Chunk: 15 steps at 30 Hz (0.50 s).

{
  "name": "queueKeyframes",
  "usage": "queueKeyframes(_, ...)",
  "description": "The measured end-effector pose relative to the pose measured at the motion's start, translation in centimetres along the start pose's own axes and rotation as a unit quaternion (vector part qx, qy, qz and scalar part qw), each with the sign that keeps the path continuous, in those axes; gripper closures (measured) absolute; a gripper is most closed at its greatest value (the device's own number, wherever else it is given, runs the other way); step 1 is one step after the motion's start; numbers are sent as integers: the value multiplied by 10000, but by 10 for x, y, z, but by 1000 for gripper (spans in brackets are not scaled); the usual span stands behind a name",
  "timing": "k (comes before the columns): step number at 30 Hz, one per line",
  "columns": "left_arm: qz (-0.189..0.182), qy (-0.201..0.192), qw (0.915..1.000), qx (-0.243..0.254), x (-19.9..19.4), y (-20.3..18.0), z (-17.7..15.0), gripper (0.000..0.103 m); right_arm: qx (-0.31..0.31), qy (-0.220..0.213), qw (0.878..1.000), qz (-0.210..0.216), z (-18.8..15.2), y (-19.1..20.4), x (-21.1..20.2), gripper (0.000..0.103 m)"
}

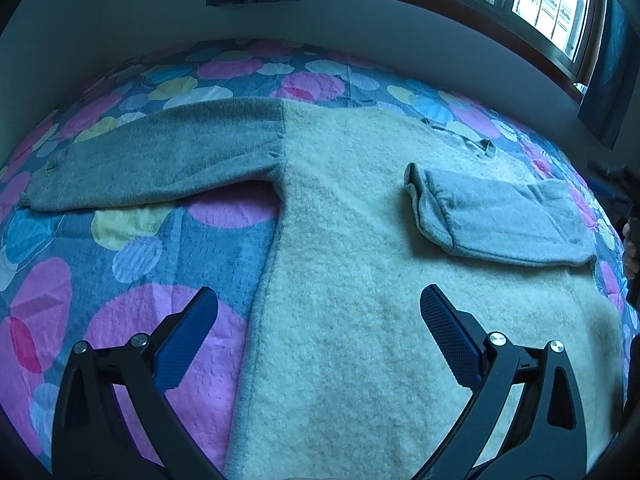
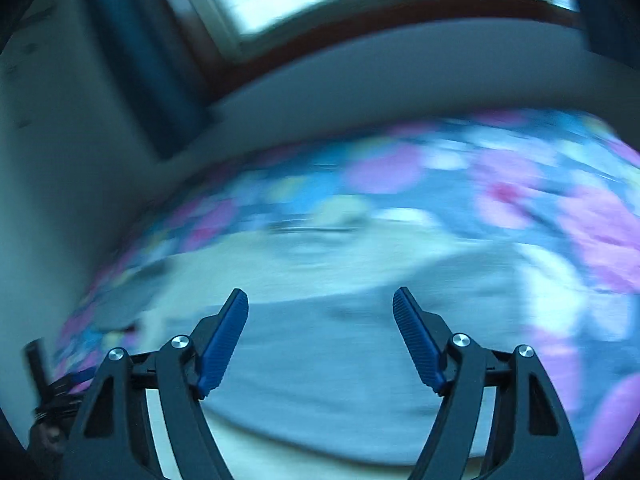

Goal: Fold small clothes

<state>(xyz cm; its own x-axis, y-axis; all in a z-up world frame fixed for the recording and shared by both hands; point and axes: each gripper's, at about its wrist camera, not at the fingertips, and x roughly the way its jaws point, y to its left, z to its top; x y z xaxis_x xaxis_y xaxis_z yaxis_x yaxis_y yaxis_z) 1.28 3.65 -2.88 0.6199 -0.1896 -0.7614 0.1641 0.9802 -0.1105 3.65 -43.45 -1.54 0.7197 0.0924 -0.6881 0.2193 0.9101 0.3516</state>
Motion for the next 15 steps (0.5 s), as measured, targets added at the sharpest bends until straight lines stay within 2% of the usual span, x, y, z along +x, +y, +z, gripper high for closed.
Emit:
queueKeyframes(2, 30, -62, 10000, -45, 1, -1, 3, 2, 457, 215, 9984, -240, 8, -41, 19, 29)
queueKeyframes(3, 47, -76, 9999, -79, 3, -2, 5, 2, 630, 297, 9973, -221, 11, -56, 28, 29)
queueKeyframes(7, 58, -6, 9999, -157, 10, -5, 7, 2, 1179, 501, 9907, 461, 16, -87, 56, 29)
queueKeyframes(8, 76, 24, 9999, -153, 12, -6, 7, 2, 1271, 537, 9886, 598, 16, -91, 62, 36)
queueKeyframes(9, 103, 71, 9998, -145, 15, -7, 7, 2, 1383, 612, 9864, 642, 17, -98, 70, 66)
queueKeyframes(11, 126, 129, 9997, -134, 19, -9, 7, 2, 1741, 733, 9802, 600, 15, -118, 79, 87)
queueKeyframes(13, 138, 162, 9997, -91, 22, -12, 6, 2, 2067, 849, 9718, 756, 8, -139, 92, 89)
queueKeyframes(15, 141, 163, 9998, -11, 24, -16, 5, 2, 2146, 785, 9689, 950, 5, -144, 94, 90)
